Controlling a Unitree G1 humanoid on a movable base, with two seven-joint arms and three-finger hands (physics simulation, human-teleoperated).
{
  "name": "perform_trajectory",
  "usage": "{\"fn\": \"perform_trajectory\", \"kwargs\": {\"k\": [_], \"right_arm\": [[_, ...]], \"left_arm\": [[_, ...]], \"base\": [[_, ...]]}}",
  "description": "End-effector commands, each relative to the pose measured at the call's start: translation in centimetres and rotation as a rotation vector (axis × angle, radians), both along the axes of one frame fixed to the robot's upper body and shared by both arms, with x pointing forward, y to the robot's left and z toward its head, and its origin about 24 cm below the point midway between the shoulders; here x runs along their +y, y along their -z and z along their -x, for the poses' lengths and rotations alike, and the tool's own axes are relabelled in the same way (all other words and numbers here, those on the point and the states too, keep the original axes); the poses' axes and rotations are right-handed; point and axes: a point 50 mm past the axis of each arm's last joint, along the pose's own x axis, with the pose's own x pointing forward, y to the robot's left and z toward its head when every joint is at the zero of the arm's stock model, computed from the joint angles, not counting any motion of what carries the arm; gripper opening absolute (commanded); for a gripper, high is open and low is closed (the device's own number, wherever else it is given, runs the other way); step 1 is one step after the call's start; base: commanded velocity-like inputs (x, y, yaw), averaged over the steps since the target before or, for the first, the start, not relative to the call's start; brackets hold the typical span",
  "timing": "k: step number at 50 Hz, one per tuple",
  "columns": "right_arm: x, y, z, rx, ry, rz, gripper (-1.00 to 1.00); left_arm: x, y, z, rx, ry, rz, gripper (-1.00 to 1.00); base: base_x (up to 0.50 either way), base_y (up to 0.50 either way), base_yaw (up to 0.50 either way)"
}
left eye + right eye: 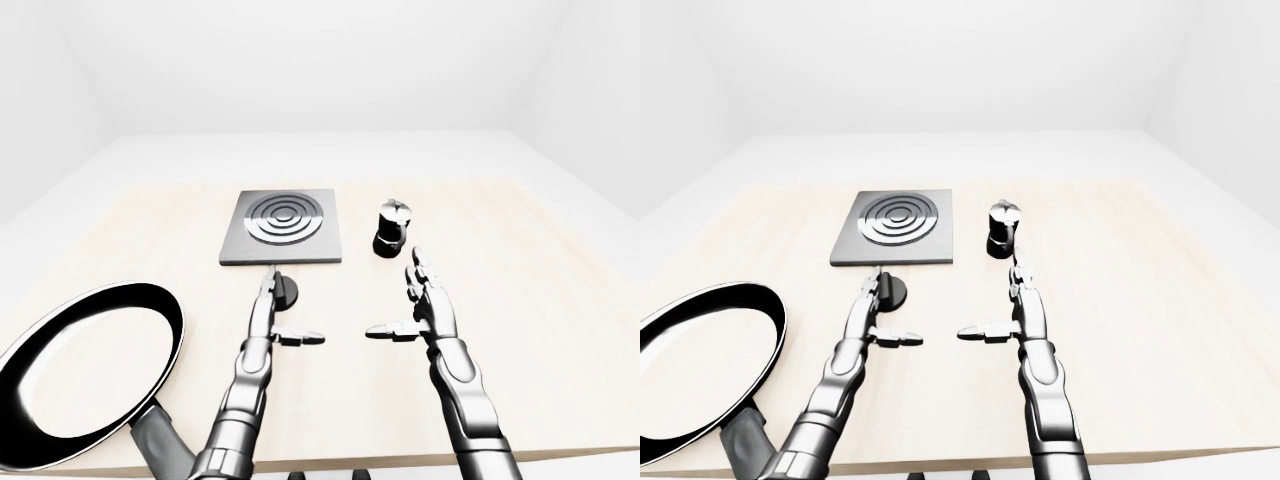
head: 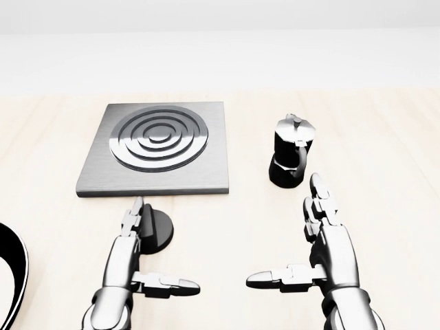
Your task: Turn on the stove.
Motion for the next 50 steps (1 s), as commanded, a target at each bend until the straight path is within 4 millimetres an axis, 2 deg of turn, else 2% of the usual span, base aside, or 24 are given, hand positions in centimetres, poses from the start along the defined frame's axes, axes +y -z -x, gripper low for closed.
{"fn": "perform_trajectory", "kwargs": {"k": [1,11,21,23,25,29,30,34,36,37,38,42,50], "right_arm": [[0.0,0.0,0.0,0.003,0.0,-0.001,1.0],[0.0,0.2,0.0,0.006,-0.003,-0.001,1.0],[0.1,0.2,0.0,0.007,-0.005,0.0,1.0],[0.1,0.2,0.0,0.008,-0.005,0.0,1.0],[0.1,0.2,0.0,0.008,-0.005,0.0,1.0],[0.1,0.3,0.0,0.009,-0.007,0.0,1.0],[0.1,0.3,0.0,0.01,-0.007,0.0,1.0],[0.2,0.2,0.0,0.013,-0.01,0.0,1.0],[0.1,0.3,0.0,0.015,-0.01,0.0,1.0],[0.1,0.3,0.0,0.015,-0.01,0.0,1.0],[0.1,0.3,0.0,0.016,-0.011,-0.001,1.0],[0.1,0.3,0.0,0.017,-0.01,-0.002,1.0],[0.1,0.2,-0.1,0.016,-0.008,-0.002,1.0]], "left_arm": [[-3.6,3.4,2.7,0.155,0.133,0.043,1.0],[-5.9,1.8,4.0,0.064,0.217,0.019,1.0],[-6.7,0.9,4.8,0.018,0.25,0.016,1.0],[-6.7,0.2,4.8,-0.018,0.248,0.01,1.0],[-6.2,-1.4,4.8,-0.093,0.213,0.002,1.0],[-4.9,-6.6,5.5,-0.327,0.127,0.016,1.0],[-4.3,-9.3,6.5,-0.45,0.093,-0.009,1.0],[-3.4,-14.2,8.9,-0.675,0.044,-0.018,1.0],[-2.8,-17.1,10.9,-0.817,-0.003,-0.046,1.0],[-2.8,-17.3,11.0,-0.825,-0.004,-0.047,1.0],[-2.5,-18.7,12.1,-0.898,-0.032,-0.056,1.0],[-1.8,-21.1,14.5,-1.022,-0.068,-0.078,1.0],[-1.6,-22.3,15.9,-1.078,-0.087,-0.087,1.0]], "base": [[0.0,0.0,0.0],[0.0,0.0,0.0],[0.0,0.0,0.0],[0.0,0.0,0.0],[0.0,0.0,0.0],[0.0,0.0,0.0],[0.0,0.0,0.0],[0.0,0.0,0.0],[0.0,0.0,0.0],[0.0,0.0,0.0],[0.0,0.0,0.0],[0.0,0.0,0.0],[0.0,0.0,0.0]]}}
